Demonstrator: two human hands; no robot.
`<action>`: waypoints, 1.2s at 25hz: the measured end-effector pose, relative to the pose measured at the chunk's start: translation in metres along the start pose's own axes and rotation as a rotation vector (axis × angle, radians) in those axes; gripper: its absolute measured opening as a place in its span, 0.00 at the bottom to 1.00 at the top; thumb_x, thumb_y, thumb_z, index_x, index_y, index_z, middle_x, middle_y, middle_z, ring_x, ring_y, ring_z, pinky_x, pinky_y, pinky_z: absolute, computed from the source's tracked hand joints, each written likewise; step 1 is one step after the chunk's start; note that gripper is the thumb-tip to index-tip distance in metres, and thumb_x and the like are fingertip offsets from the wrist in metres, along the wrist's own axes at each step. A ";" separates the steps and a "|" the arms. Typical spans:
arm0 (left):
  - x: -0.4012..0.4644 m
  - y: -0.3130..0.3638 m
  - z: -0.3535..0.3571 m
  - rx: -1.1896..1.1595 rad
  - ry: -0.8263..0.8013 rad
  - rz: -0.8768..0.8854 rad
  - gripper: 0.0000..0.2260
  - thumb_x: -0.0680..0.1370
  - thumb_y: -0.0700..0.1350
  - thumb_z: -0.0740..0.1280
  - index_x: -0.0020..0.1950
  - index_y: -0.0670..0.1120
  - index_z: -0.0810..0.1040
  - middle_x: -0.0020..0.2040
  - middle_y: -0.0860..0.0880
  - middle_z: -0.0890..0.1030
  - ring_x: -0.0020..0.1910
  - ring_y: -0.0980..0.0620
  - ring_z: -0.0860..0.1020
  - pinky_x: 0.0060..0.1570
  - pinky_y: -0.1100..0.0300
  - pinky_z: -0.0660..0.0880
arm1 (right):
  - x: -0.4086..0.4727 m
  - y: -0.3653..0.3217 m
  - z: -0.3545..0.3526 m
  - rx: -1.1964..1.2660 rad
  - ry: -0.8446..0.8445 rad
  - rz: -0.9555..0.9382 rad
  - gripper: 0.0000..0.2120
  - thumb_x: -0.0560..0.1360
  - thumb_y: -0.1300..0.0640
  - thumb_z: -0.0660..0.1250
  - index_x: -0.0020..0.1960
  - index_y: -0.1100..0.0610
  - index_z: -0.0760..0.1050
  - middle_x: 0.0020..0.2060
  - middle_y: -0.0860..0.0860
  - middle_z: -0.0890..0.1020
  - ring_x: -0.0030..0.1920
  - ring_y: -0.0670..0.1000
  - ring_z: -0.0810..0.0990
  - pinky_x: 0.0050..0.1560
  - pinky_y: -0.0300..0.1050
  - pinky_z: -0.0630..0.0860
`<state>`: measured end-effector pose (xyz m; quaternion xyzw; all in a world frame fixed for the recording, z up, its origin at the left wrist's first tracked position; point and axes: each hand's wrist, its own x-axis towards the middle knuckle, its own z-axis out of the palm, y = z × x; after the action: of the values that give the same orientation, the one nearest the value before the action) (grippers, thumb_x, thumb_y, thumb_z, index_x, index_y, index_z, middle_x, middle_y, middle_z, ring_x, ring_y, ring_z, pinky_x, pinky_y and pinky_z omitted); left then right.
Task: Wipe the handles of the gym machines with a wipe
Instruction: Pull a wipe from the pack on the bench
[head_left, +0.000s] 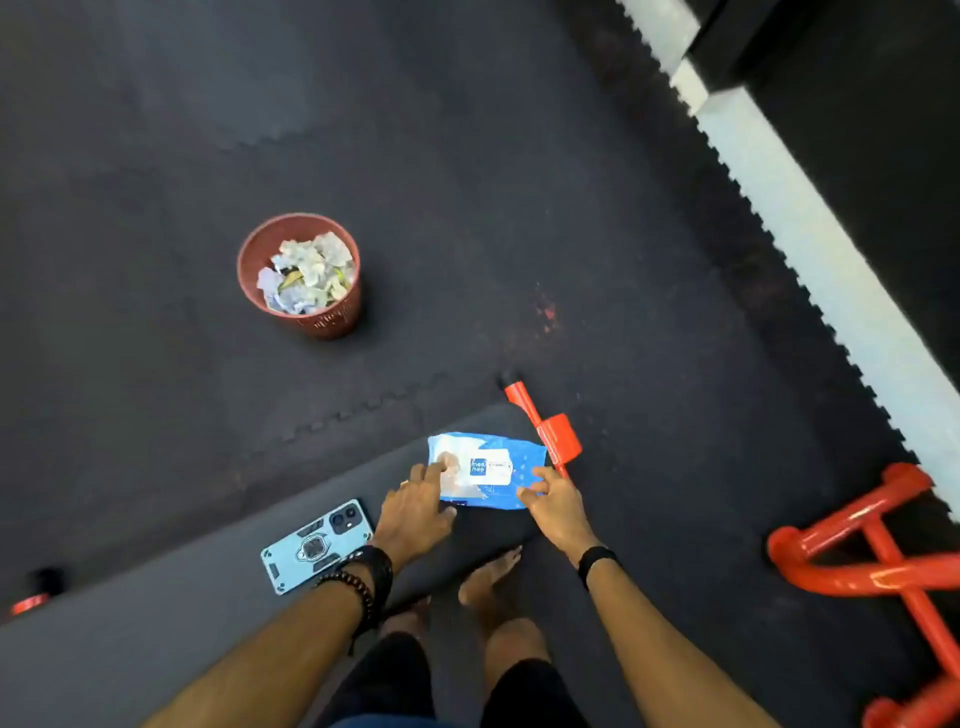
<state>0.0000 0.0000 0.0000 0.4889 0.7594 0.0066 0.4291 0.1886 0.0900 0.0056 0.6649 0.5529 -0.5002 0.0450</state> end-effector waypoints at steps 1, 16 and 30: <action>0.019 -0.003 0.004 0.048 -0.003 0.018 0.30 0.76 0.50 0.67 0.76 0.46 0.62 0.67 0.44 0.69 0.63 0.39 0.74 0.61 0.46 0.71 | 0.017 0.005 0.008 0.007 0.006 0.021 0.25 0.76 0.60 0.69 0.72 0.63 0.68 0.64 0.59 0.78 0.64 0.56 0.77 0.65 0.47 0.73; 0.088 0.004 0.036 -0.082 0.068 -0.120 0.08 0.79 0.46 0.63 0.42 0.46 0.69 0.54 0.42 0.77 0.55 0.39 0.74 0.53 0.48 0.71 | 0.075 0.007 0.066 -0.165 -0.067 -0.144 0.18 0.72 0.72 0.61 0.58 0.60 0.78 0.54 0.56 0.83 0.57 0.57 0.79 0.59 0.55 0.77; 0.098 -0.008 0.040 -0.226 0.056 -0.146 0.12 0.78 0.47 0.67 0.37 0.47 0.69 0.43 0.46 0.76 0.49 0.44 0.73 0.48 0.48 0.75 | 0.095 0.007 0.084 -0.546 0.148 -0.155 0.14 0.82 0.52 0.62 0.59 0.60 0.79 0.53 0.57 0.81 0.53 0.55 0.80 0.50 0.45 0.76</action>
<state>0.0052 0.0529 -0.0918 0.3806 0.7990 0.0744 0.4596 0.1316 0.1017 -0.1075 0.6186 0.7181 -0.2849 0.1436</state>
